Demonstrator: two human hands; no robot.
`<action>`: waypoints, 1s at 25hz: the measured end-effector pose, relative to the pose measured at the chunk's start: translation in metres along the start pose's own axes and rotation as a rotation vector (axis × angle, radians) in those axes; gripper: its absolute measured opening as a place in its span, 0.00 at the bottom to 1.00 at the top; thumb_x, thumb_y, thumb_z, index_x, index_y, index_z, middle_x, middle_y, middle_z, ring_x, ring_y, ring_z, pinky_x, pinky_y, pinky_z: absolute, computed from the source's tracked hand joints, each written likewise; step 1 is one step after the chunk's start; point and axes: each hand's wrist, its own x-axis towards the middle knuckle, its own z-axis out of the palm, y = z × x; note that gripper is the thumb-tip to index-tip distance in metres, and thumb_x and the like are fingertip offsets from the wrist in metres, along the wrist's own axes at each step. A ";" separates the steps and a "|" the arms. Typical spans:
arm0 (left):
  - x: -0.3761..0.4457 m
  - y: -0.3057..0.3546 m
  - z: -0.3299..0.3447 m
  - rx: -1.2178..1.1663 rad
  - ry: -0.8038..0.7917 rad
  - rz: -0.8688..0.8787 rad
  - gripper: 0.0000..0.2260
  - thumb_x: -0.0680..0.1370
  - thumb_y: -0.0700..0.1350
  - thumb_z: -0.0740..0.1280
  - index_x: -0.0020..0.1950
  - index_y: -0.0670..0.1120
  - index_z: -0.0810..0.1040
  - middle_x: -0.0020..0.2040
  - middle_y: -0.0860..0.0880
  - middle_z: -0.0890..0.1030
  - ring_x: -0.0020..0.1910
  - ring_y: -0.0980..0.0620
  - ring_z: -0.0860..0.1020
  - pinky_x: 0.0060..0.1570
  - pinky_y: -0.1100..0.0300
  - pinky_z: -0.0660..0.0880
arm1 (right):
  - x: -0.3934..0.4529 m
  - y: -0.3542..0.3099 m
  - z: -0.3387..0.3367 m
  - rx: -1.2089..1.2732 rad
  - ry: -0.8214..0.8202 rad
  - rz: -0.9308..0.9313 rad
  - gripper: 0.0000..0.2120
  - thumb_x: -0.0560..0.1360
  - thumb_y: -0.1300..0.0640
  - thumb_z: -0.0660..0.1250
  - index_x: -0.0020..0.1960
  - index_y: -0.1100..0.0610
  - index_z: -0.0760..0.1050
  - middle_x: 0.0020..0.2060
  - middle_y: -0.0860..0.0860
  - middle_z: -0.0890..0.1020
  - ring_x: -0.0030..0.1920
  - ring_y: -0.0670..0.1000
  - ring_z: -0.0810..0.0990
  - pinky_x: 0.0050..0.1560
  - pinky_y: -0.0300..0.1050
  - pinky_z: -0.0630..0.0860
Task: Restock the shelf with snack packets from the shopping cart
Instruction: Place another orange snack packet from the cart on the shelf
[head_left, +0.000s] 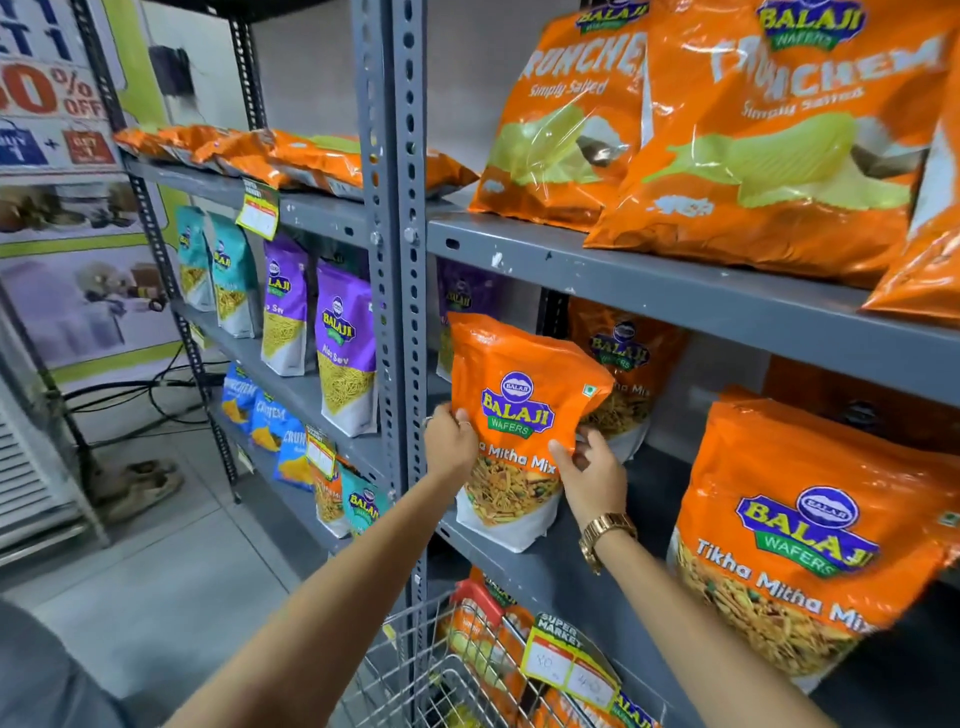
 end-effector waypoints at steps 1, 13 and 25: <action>-0.005 -0.010 0.002 -0.010 -0.054 -0.060 0.19 0.81 0.47 0.51 0.65 0.36 0.67 0.65 0.37 0.73 0.63 0.40 0.73 0.62 0.50 0.69 | -0.003 0.008 0.002 0.038 -0.043 0.044 0.18 0.71 0.49 0.68 0.58 0.55 0.72 0.51 0.56 0.83 0.52 0.56 0.81 0.53 0.53 0.79; -0.038 -0.073 0.002 -0.153 -0.464 -0.189 0.24 0.81 0.52 0.41 0.75 0.44 0.52 0.76 0.44 0.58 0.75 0.47 0.56 0.72 0.55 0.54 | -0.032 0.068 0.011 -0.075 -0.377 0.297 0.18 0.75 0.56 0.62 0.64 0.58 0.69 0.62 0.57 0.77 0.61 0.56 0.76 0.60 0.47 0.72; -0.041 -0.100 0.033 0.035 -0.507 -0.170 0.28 0.76 0.63 0.45 0.74 0.54 0.53 0.78 0.45 0.52 0.77 0.43 0.43 0.74 0.37 0.42 | -0.058 0.078 -0.012 -0.101 -0.256 0.316 0.20 0.75 0.55 0.63 0.66 0.58 0.67 0.63 0.56 0.77 0.60 0.55 0.77 0.58 0.43 0.71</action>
